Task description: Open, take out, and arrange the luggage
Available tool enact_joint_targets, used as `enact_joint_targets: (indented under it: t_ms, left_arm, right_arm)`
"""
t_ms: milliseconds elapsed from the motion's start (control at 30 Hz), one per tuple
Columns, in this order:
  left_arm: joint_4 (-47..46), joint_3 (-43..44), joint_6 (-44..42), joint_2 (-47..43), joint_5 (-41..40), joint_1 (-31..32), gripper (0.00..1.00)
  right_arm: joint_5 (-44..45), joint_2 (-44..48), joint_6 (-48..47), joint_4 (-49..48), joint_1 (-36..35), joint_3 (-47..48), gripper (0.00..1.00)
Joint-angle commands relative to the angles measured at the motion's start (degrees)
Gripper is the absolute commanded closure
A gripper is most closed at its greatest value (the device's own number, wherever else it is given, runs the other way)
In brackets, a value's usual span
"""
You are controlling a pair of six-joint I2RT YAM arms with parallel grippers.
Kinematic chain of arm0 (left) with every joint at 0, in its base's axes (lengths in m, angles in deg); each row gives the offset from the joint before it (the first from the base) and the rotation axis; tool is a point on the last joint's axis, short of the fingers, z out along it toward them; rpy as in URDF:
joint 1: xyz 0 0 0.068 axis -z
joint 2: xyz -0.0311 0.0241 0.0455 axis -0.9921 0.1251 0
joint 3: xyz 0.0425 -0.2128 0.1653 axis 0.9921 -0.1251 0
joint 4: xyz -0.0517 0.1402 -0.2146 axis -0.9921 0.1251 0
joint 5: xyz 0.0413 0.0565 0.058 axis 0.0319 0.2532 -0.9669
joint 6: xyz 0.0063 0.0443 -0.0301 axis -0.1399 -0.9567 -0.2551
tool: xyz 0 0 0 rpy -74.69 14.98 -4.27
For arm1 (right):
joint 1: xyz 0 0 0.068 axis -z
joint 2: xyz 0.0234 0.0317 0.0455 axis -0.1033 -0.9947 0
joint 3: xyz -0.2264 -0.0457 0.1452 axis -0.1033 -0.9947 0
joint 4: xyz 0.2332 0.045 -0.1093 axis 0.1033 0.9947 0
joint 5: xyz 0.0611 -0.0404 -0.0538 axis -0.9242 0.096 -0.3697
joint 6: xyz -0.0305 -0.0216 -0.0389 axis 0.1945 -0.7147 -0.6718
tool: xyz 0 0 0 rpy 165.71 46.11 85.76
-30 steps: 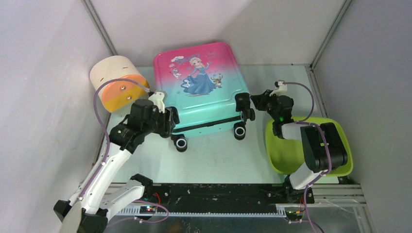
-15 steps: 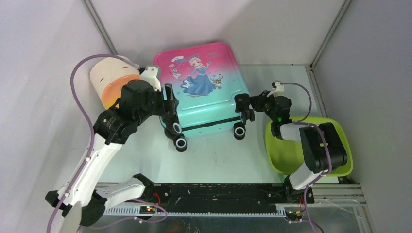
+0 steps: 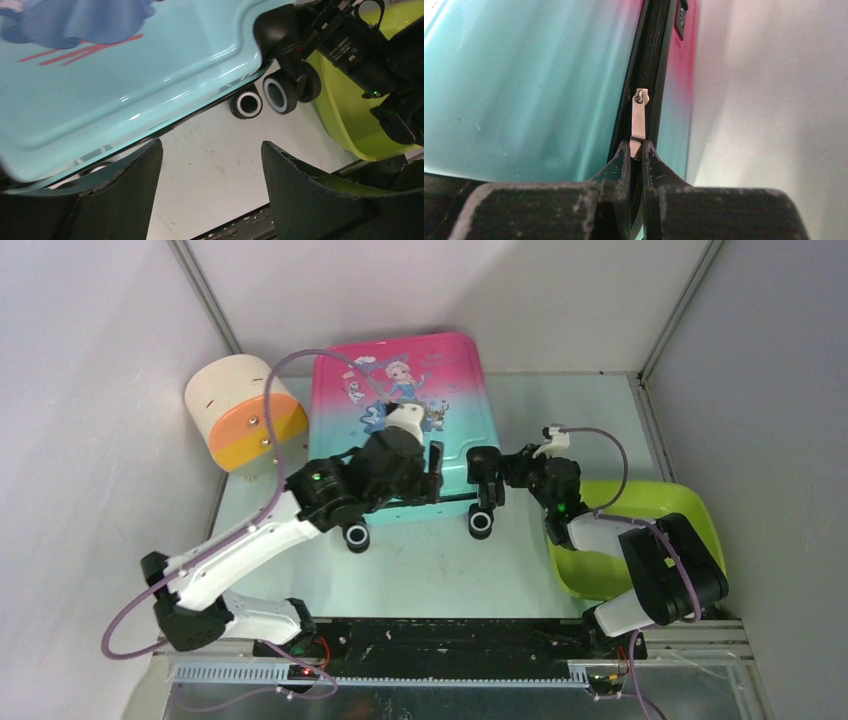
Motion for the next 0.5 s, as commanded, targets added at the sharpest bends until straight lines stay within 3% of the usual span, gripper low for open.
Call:
enact_joint_targets:
  t_ms: [0, 200, 333, 467]
  left_arm:
    - [-4.3, 3.5, 5.1, 5.3, -6.8, 4.2, 0.21]
    - [-4.0, 9.6, 7.5, 14.0, -5.0, 6.9, 0.2]
    - [-6.2, 9.7, 8.5, 16.6, -3.8, 8.5, 0.19]
    - [-2.5, 9.6, 11.7, 19.6, -4.9, 8.8, 0.18]
  right_arm:
    - [-5.4, 2.5, 3.2, 1.0, -6.7, -2.2, 1.0]
    - [-2.8, 5.3, 3.3, -0.3, -10.4, -5.7, 1.0]
    - [-2.4, 6.0, 3.0, -1.8, -10.7, -7.2, 1.0]
    - [-2.3, 6.4, 2.9, -2.8, -10.5, -8.1, 1.0]
